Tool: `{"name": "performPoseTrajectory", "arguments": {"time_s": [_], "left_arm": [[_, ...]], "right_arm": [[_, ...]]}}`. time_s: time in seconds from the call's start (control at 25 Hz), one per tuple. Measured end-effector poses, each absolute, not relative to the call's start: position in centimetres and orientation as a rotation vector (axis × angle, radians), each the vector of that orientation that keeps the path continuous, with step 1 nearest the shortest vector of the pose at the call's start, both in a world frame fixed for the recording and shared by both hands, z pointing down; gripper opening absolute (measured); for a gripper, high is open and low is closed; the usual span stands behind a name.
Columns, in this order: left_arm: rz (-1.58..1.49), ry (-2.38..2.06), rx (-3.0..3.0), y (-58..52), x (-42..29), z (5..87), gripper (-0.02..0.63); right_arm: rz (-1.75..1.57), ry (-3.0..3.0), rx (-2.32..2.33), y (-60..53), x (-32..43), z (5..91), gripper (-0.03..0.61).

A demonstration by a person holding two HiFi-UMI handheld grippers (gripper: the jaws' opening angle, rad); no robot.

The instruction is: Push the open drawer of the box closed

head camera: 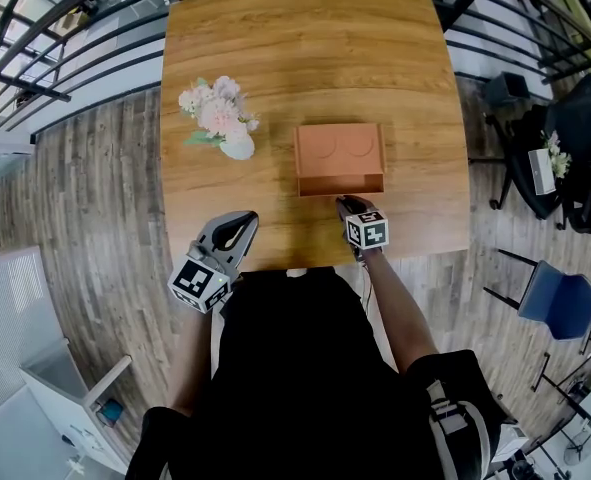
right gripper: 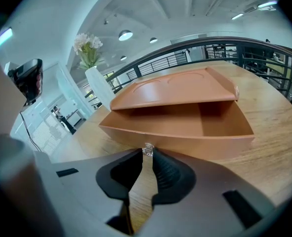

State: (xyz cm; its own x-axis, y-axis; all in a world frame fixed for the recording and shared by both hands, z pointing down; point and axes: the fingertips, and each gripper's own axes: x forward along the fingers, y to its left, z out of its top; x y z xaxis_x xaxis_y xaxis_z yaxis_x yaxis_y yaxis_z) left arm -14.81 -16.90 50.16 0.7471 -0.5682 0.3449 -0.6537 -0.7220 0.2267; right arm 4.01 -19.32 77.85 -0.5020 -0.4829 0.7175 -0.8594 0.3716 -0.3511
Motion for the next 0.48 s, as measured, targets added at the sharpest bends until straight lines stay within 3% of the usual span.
{"name": "performPoseTrajectory", "arguments": {"time_s": [0.48], "left_arm": [[0.374, -0.940, 2.618, -17.3, -14.3, 50.3, 0.028]], "right_arm": [[0.996, -2.148, 1.179, -21.6, 4.0, 78.0, 0.080]]}}
